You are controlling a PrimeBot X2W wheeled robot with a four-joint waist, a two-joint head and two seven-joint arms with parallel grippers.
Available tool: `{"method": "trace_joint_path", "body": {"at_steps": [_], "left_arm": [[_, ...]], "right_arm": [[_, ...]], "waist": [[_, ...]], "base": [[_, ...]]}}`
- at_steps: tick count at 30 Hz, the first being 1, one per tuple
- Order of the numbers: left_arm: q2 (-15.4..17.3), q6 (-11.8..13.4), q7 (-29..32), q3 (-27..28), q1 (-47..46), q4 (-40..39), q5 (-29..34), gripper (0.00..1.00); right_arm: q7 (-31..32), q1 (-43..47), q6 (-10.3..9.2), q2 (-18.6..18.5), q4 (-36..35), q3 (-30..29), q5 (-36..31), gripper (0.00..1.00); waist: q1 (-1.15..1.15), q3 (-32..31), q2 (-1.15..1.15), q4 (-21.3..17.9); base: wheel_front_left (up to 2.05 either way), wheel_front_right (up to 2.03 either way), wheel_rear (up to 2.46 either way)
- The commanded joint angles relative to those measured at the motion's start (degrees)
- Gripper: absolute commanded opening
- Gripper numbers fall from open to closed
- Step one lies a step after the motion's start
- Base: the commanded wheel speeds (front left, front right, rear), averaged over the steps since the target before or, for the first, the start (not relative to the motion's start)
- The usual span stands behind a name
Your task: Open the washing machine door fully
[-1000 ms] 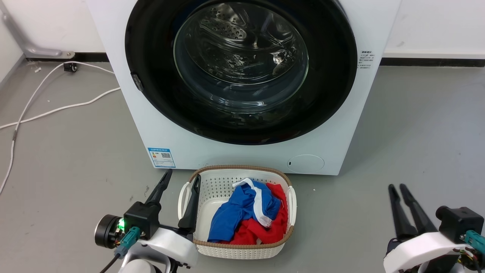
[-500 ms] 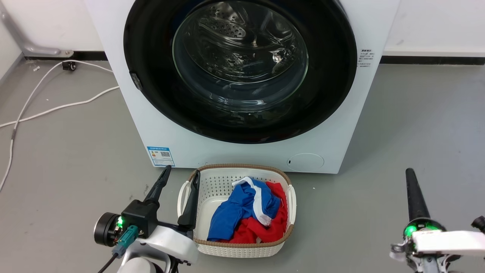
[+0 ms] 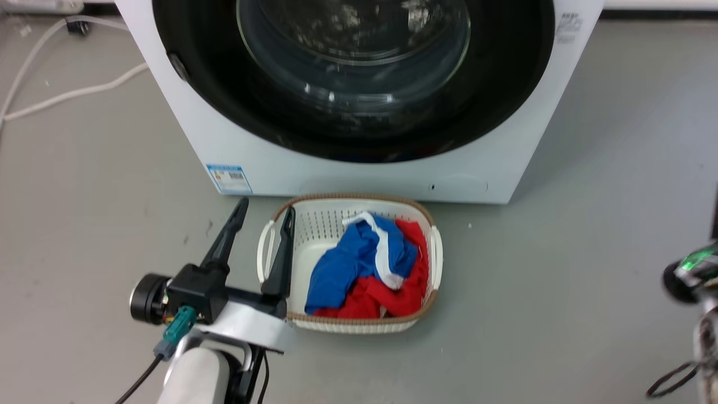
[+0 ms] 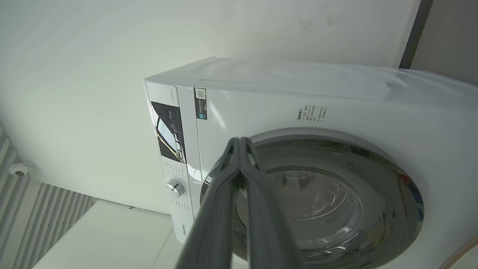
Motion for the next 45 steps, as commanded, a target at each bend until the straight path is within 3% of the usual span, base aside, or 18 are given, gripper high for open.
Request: {"method": "trace_joint_path", "body": {"at_steps": [1, 7, 11, 17, 23, 30, 38, 45], "left_arm": [[-0.2, -0.1, -0.1, 0.0, -1.8, -1.0, 0.5, 1.00], [-0.8, -0.3, -0.1, -0.4, -5.5, -3.1, 1.2, 1.00], [-1.1, -0.5, -0.1, -0.8, -7.5, -4.2, 1.5, 1.00], [-1.5, -0.8, -0.1, -1.4, -9.2, -5.3, 1.9, 1.00], [-1.9, -0.8, -0.1, -2.0, -9.9, -6.1, 2.0, 1.00], [-2.2, -1.0, -0.1, -2.4, -10.8, -6.4, 2.0, 1.00], [-2.4, -1.1, -0.1, -3.0, -11.6, -6.8, 1.7, 1.00], [-2.5, -0.5, -0.1, -3.3, -11.5, -6.7, 1.5, 1.00]], "right_arm": [[1.4, -4.0, 0.02, -2.7, 1.9, -0.7, 1.8, 0.00], [7.2, -15.8, 0.02, -13.1, 10.2, 2.2, 4.4, 0.00], [12.2, -24.4, 0.02, -18.8, 18.3, 7.3, 5.9, 0.00], [20.3, -38.7, 0.02, -23.6, 29.6, 17.8, 6.3, 0.00], [24.1, -52.5, 0.02, -24.0, 39.5, 26.2, 4.1, 0.00], [26.7, -65.1, 0.02, -21.7, 48.8, 33.4, -0.3, 0.00], [28.9, -71.9, 0.07, -18.8, 54.0, 37.3, -3.3, 0.00], [33.4, -72.0, 0.07, -18.1, 54.9, 39.5, -4.0, 0.00]], "waist": [[-0.01, 4.7, 0.00, 0.1], [-0.01, 10.9, 0.00, 0.6], [-0.01, 13.6, 0.00, 1.2], [-0.01, 16.0, 0.00, 2.5], [-0.01, 17.7, 0.00, 4.0], [-0.01, 19.7, 0.00, 5.4], [-0.01, 21.1, 0.00, 6.1], [-0.01, 21.2, 0.00, 6.3]], "base": [[0.00, 0.00, 0.00], [0.00, 0.00, 0.00], [0.00, 0.00, 0.00], [0.00, 0.00, 0.00], [0.00, 0.00, 0.00], [0.00, 0.00, 0.00], [0.00, 0.00, 0.00], [0.00, 0.00, 0.00]]}}
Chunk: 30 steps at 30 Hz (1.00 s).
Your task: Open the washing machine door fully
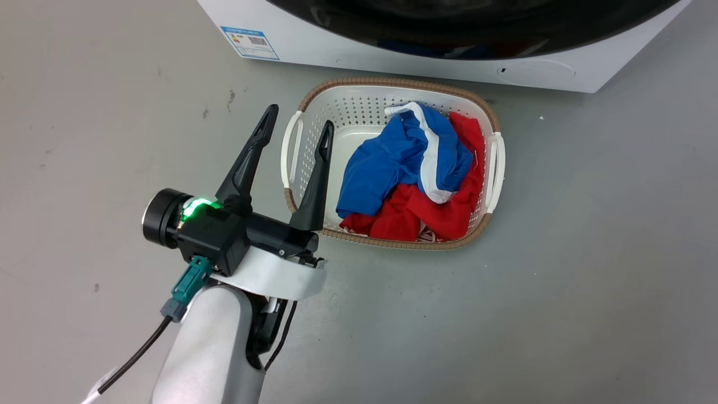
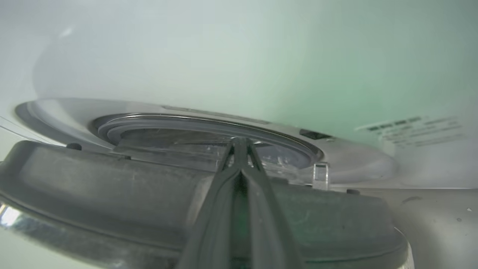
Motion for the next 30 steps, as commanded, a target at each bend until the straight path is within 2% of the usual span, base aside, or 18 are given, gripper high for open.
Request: {"method": "trace_joint_path", "body": {"at_steps": [1, 9, 19, 30], "left_arm": [[-0.1, 0.3, -0.1, 0.0, -0.3, 0.1, -0.1, 1.00], [-0.1, 0.3, -0.1, 0.8, 2.2, 1.7, 0.0, 1.00], [-0.1, 0.0, -0.1, 1.4, 8.2, 4.7, -0.3, 1.00], [1.2, -0.7, -0.1, 0.3, 13.3, 7.1, 0.0, 1.00]], "right_arm": [[1.8, 1.4, 0.13, 1.3, -0.2, 0.9, 0.3, 0.00], [8.8, 7.6, 0.14, 2.1, -3.6, 2.6, 1.6, 0.00], [14.6, 21.0, 0.12, 3.3, -11.4, 5.2, 4.2, 0.00], [15.4, 33.4, 0.14, 6.7, -21.1, 8.5, 8.2, 0.00]], "waist": [[-0.01, -0.4, 0.00, -0.2], [-0.01, -5.3, 0.00, -1.6], [-0.01, -15.4, 0.00, -2.9], [-0.01, -22.7, 0.00, -3.1]], "base": [[0.00, 0.00, 0.00], [0.00, 0.00, 0.00], [0.00, 0.00, 0.00], [0.00, 0.00, 0.00]]}}
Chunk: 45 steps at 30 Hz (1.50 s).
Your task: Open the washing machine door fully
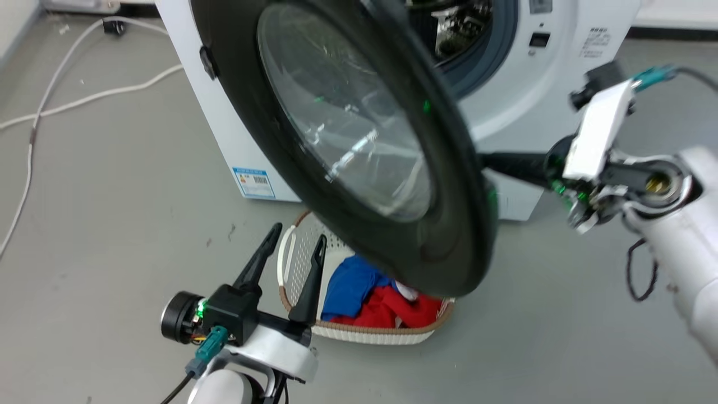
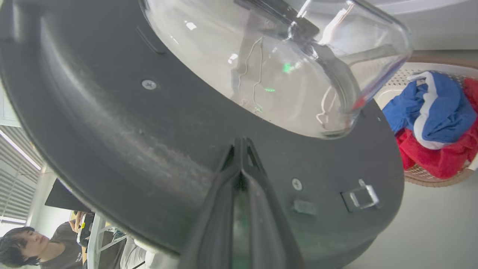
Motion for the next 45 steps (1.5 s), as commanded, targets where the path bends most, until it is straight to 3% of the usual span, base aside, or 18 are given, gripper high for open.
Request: {"method": "trace_joint_path", "body": {"at_steps": [1, 12, 20, 36, 42, 44, 45], "left_arm": [[0.4, -0.1, -0.1, -0.3, 0.8, 0.3, -0.1, 1.00], [0.9, -0.3, -0.1, -0.9, 1.4, 0.8, -0.6, 1.00], [1.1, -0.3, -0.1, -0.8, 2.3, 1.2, -0.7, 1.00], [1.3, -0.3, -0.1, 0.7, 4.3, 3.0, -1.6, 1.00], [1.7, -0.3, -0.1, 1.6, 5.4, 3.4, -1.9, 1.00], [1.8, -0.3, -0.1, 1.9, 6.0, 3.4, -1.9, 1.00], [1.9, -0.3, -0.1, 2.0, 6.2, 3.5, -1.9, 1.00]], "right_arm": [[-0.3, 2.1, 0.16, 1.2, -1.7, 0.8, 0.8, 0.00], [-3.2, 4.8, 0.16, 6.7, -4.4, 5.5, 3.4, 0.00], [-5.7, 6.5, 0.16, 7.6, -6.8, 7.1, 5.1, 0.00], [-29.9, 20.7, 0.16, -0.7, -13.1, -1.7, 6.0, 0.00], [-40.7, 32.6, 0.16, -5.8, -21.0, -7.1, 6.2, 0.00], [-44.0, 36.1, 0.15, -7.1, -23.3, -8.5, 5.6, 0.48], [-45.9, 37.8, 0.16, -7.6, -24.6, -9.1, 5.3, 0.99]], "waist": [[0.01, -1.7, 0.00, 0.1], [0.01, -2.3, 0.00, 0.6], [0.01, -3.0, 0.00, 0.5], [0.01, -7.0, 0.00, -1.7], [0.01, -8.6, 0.00, -1.9], [0.01, -8.9, 0.00, -2.0], [0.01, -9.1, 0.00, -2.1]], "base": [[0.00, 0.00, 0.00], [0.00, 0.00, 0.00], [0.00, 0.00, 0.00], [0.00, 0.00, 0.00], [0.00, 0.00, 0.00], [0.00, 0.00, 0.00], [0.00, 0.00, 0.00]]}}
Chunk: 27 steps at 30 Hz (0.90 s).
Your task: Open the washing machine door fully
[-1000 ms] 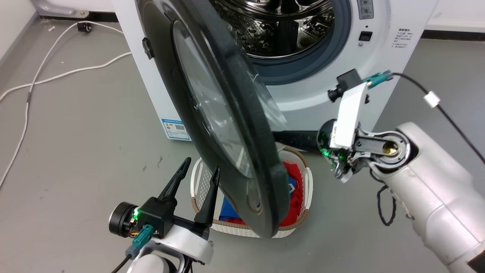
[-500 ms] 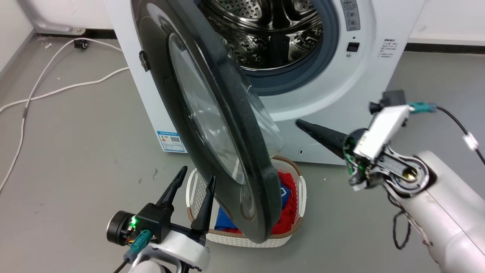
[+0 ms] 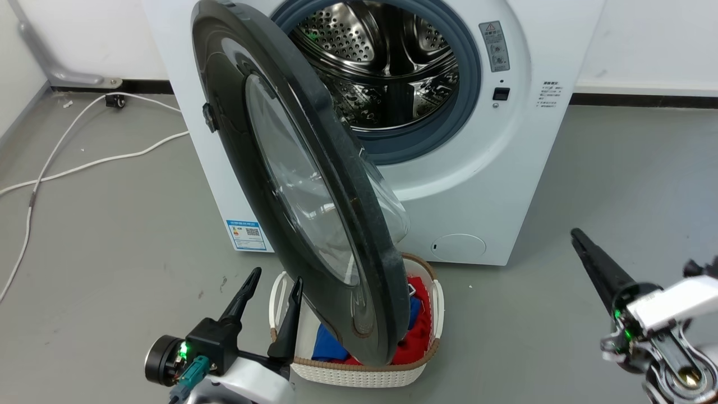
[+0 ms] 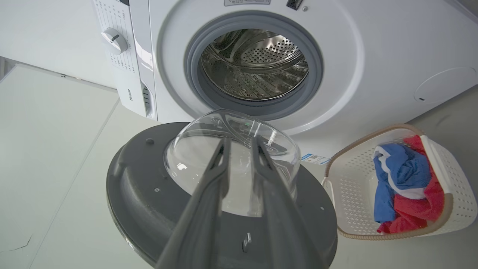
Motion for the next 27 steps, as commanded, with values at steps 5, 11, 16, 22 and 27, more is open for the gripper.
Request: {"method": "trace_joint_path", "body": {"at_steps": [5, 11, 16, 22, 27], "left_arm": [[0.5, 0.1, -0.1, 0.4, 0.9, 0.2, -0.2, 1.00], [0.6, 0.1, -0.1, 0.6, 1.1, 0.3, -0.3, 1.00], [0.8, 0.4, -0.1, 1.1, 1.6, -0.2, -0.3, 1.00], [1.0, 0.5, -0.1, 1.5, 1.3, -0.4, -0.2, 1.00], [1.0, 0.8, -0.1, 2.2, 1.0, -0.2, -0.4, 1.00]], "right_arm": [[-9.5, 6.3, 0.12, -3.0, -3.7, -1.3, -5.2, 1.00], [-13.8, 7.1, 0.12, -3.8, 1.8, -7.2, -23.8, 1.00], [-13.8, 7.4, 0.13, 3.7, 2.5, -21.2, -52.9, 1.00], [-11.3, 11.6, 0.07, 14.3, -6.2, -31.6, -78.6, 1.00], [-6.2, 16.8, 0.06, 21.6, -14.3, -34.2, -91.6, 1.00]], "waist": [[0.00, -0.8, 0.00, -0.3], [0.00, -1.5, 0.00, -0.6], [0.00, -1.6, 0.00, -1.4], [0.00, -1.4, 0.00, -1.7], [0.00, -1.1, 0.00, -1.6]], "base": [[0.00, 0.00, 0.00], [0.00, 0.00, 0.00], [0.00, 0.00, 0.00], [0.00, 0.00, 0.00], [0.00, 0.00, 0.00]]}}
